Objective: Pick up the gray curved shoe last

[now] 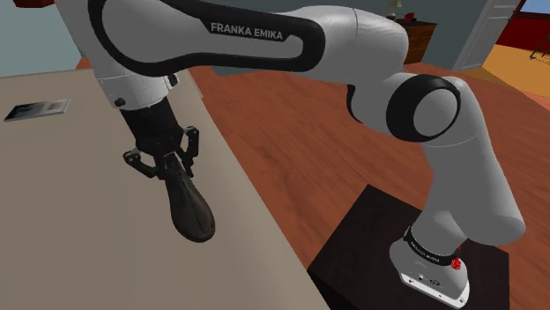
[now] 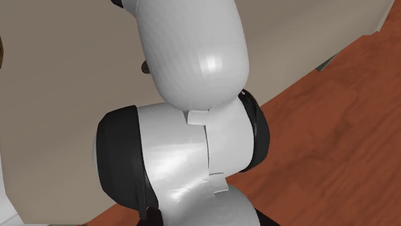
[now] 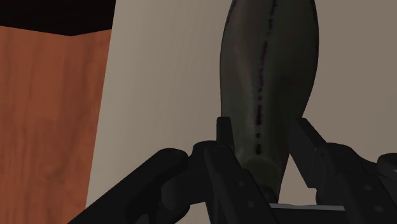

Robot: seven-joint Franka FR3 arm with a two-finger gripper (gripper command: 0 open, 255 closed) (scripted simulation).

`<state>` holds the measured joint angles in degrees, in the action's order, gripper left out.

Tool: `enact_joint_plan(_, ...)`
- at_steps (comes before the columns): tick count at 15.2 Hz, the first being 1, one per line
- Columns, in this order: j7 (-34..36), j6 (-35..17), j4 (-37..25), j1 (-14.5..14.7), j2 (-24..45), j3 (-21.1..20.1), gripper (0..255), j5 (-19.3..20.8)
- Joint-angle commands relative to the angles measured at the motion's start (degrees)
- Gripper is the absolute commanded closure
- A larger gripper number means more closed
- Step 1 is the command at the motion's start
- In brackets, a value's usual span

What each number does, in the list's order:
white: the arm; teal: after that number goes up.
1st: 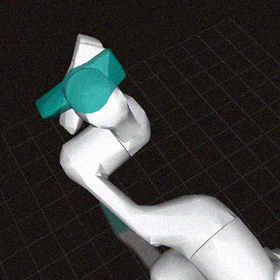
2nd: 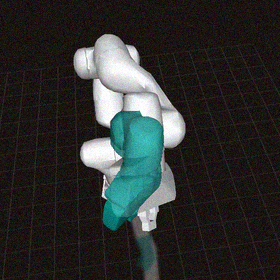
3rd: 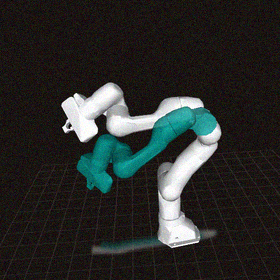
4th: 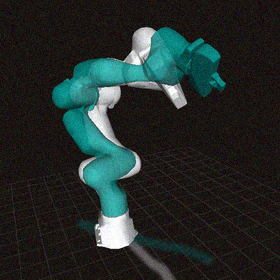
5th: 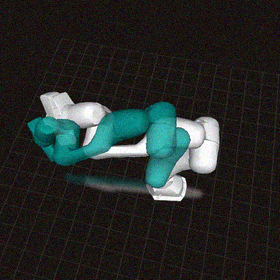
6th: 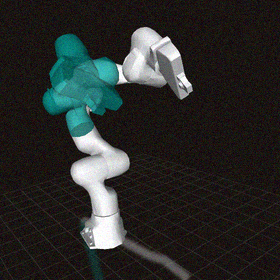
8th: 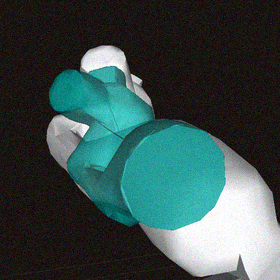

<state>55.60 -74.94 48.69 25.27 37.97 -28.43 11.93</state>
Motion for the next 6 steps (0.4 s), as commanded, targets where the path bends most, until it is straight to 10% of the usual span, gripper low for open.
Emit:
enact_joint_plan(1,-0.17,2.91,-4.65,1.23,1.58,0.29,255,0.57)
enact_joint_plan(6,-1.09,10.77,-19.58,5.89,7.93,1.91,255,2.43)
